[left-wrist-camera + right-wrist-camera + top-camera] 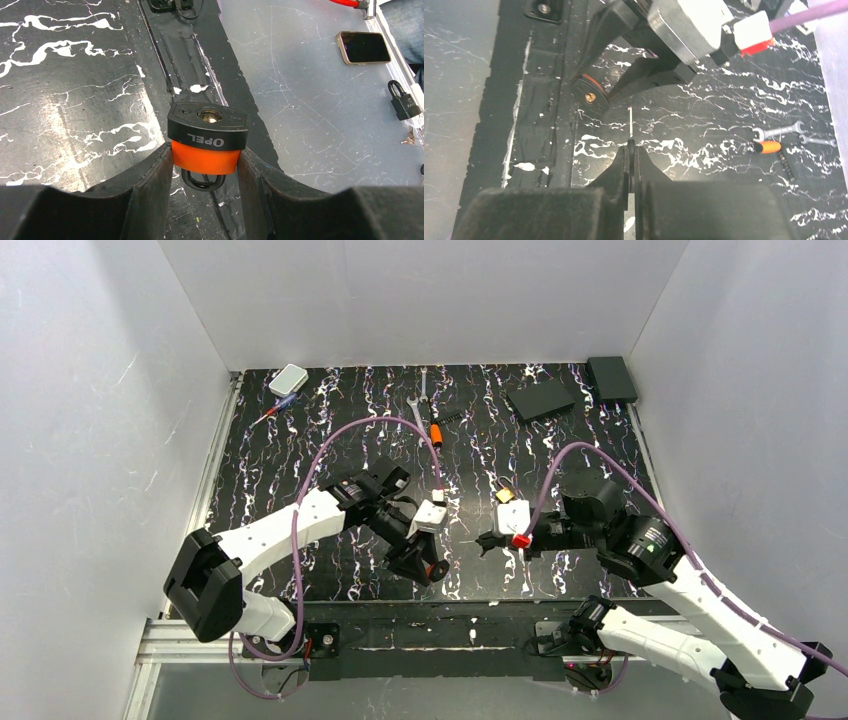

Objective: Unlock with the key

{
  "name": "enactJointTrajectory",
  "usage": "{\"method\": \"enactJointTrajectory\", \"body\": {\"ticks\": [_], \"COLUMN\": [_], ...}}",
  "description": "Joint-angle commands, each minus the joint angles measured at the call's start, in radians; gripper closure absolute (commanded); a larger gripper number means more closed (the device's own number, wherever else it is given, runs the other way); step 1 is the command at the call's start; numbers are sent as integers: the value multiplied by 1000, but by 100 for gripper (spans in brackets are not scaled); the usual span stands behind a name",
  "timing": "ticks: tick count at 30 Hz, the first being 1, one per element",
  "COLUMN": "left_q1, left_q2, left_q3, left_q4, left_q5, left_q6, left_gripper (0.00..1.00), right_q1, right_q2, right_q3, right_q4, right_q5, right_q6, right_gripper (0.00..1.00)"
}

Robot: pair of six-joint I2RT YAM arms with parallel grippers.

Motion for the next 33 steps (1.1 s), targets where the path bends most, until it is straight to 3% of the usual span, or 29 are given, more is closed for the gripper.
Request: {"method": "enactJointTrajectory", "body": {"ticks": [1, 14, 24, 33], "left_q1": [-7, -7, -6, -5], "left_q2": [3, 24, 14, 4], "left_q3": [44, 66, 76, 75], "left_q4": [-21, -30, -62, -63], "left_q5": [59, 76, 67, 59], "left_q6": [12, -2, 12, 13], "left_gripper": [100, 100, 100, 100], "right_q1": [7, 74, 252, 302], "right_q2": [-6, 92, 163, 196], "right_q3": [37, 50, 71, 71], "right_q4": [-7, 2, 5, 19], "right_q5": [-120, -50, 119, 196], "right_q6": [-26, -40, -40, -40], "right_gripper": [99, 99, 99, 99]}}
